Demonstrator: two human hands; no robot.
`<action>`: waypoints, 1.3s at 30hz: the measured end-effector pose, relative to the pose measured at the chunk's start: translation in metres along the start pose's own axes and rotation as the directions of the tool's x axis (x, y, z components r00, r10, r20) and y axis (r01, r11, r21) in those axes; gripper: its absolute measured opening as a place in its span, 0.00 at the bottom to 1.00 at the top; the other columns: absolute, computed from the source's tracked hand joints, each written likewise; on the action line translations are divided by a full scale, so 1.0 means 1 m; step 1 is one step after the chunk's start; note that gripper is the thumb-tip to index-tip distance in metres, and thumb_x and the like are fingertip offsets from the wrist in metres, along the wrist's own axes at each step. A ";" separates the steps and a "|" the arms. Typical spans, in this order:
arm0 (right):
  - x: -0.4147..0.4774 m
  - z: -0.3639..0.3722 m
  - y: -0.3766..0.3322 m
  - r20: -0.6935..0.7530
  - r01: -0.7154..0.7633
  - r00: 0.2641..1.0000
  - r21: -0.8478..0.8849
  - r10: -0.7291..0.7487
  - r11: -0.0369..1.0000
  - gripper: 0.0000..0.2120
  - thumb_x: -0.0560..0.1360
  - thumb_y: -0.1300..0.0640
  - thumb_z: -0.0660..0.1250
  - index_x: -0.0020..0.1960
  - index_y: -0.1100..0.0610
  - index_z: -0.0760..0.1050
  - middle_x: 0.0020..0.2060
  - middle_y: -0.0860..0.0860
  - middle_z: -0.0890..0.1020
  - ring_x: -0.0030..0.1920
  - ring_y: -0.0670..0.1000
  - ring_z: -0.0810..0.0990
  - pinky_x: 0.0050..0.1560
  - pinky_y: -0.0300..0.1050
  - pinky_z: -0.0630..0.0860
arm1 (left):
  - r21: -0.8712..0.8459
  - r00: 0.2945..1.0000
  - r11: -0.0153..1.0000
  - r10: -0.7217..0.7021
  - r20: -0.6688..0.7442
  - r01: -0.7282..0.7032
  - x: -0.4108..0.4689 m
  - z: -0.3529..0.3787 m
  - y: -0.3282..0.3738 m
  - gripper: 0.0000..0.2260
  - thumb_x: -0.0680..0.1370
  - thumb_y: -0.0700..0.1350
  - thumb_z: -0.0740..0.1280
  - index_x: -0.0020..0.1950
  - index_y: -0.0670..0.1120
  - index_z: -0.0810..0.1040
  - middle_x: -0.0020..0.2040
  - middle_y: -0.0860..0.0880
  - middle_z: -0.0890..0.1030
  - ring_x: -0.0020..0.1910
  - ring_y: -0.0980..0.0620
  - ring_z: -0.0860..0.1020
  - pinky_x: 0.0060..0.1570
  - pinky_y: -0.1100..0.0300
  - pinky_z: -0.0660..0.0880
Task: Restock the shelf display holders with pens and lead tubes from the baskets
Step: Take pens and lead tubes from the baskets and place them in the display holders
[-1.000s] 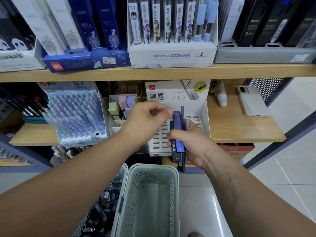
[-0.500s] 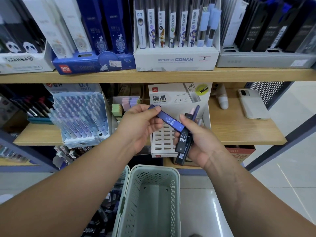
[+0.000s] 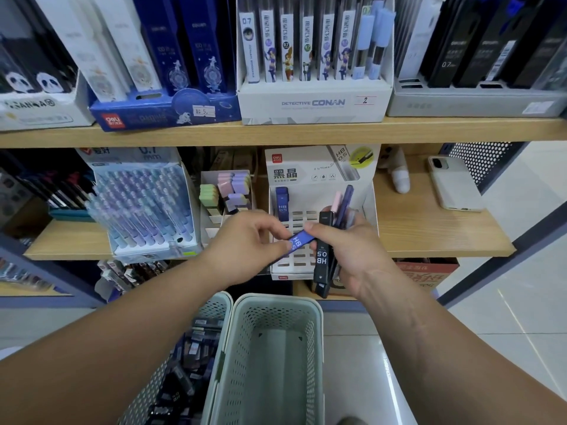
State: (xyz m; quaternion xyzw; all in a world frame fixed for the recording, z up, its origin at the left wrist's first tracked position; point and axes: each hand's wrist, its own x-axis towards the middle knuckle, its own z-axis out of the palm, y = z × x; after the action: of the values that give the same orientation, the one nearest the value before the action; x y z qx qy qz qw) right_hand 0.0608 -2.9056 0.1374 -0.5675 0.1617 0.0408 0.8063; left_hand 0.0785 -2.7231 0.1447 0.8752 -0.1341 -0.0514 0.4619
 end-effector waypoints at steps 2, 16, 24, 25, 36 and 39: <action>-0.002 0.004 0.003 0.022 -0.005 1.000 -0.039 0.006 0.999 0.15 0.69 0.66 0.79 0.49 0.57 0.75 0.34 0.51 0.85 0.32 0.49 0.83 0.32 0.40 0.79 | 0.055 0.997 0.995 0.079 0.015 -0.080 0.002 0.004 0.006 0.05 0.75 0.43 0.76 0.42 0.53 0.84 0.30 0.66 0.77 0.25 0.60 0.68 0.28 0.72 0.63; 0.007 -0.013 0.003 -0.141 -0.118 0.983 0.035 0.122 0.992 0.13 0.71 0.62 0.78 0.52 0.55 0.78 0.33 0.50 0.85 0.28 0.46 0.82 0.27 0.41 0.77 | 0.124 0.943 0.980 0.183 -0.279 -0.153 0.028 -0.013 0.000 0.09 0.76 0.37 0.73 0.49 0.51 0.81 0.39 0.56 0.81 0.36 0.56 0.80 0.42 0.65 0.77; 0.010 -0.019 0.005 -0.173 -0.141 0.974 0.051 0.148 0.989 0.12 0.71 0.64 0.78 0.50 0.56 0.78 0.37 0.54 0.85 0.29 0.48 0.80 0.30 0.42 0.78 | 0.293 0.955 0.946 0.203 -0.215 -0.135 0.046 -0.013 -0.011 0.08 0.76 0.39 0.73 0.53 0.49 0.82 0.40 0.59 0.79 0.37 0.60 0.78 0.43 0.61 0.79; 0.010 -0.020 0.004 -0.174 -0.143 0.973 0.055 0.151 0.988 0.12 0.71 0.64 0.78 0.51 0.56 0.78 0.37 0.54 0.85 0.29 0.48 0.80 0.30 0.42 0.78 | 0.311 0.956 0.941 0.205 -0.210 -0.134 0.047 -0.012 -0.013 0.08 0.76 0.39 0.73 0.52 0.49 0.82 0.40 0.59 0.79 0.36 0.62 0.78 0.42 0.66 0.77; 0.007 -0.016 0.000 -0.055 -0.157 0.984 0.144 0.167 0.977 0.12 0.72 0.61 0.78 0.50 0.55 0.77 0.33 0.51 0.83 0.30 0.48 0.80 0.30 0.43 0.79 | 0.652 0.917 0.717 0.390 -0.081 -0.247 0.049 -0.006 -0.012 0.10 0.78 0.41 0.71 0.59 0.43 0.85 0.52 0.42 0.84 0.50 0.41 0.82 0.46 0.50 0.78; 0.005 -0.012 -0.003 0.000 -0.158 0.987 0.198 0.161 0.967 0.10 0.72 0.60 0.77 0.50 0.55 0.78 0.33 0.51 0.82 0.30 0.48 0.80 0.31 0.42 0.79 | 0.731 0.902 0.642 0.424 -0.085 -0.233 0.043 -0.004 -0.006 0.11 0.79 0.43 0.70 0.61 0.44 0.84 0.54 0.43 0.83 0.49 0.40 0.82 0.41 0.50 0.77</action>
State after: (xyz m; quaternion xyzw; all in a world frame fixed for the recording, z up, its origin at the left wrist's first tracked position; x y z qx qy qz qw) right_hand 0.0633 -2.9187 0.1348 -0.4702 0.2164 0.0847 0.8514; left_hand 0.1218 -2.7291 0.1435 0.9436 -0.2423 0.1989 0.1065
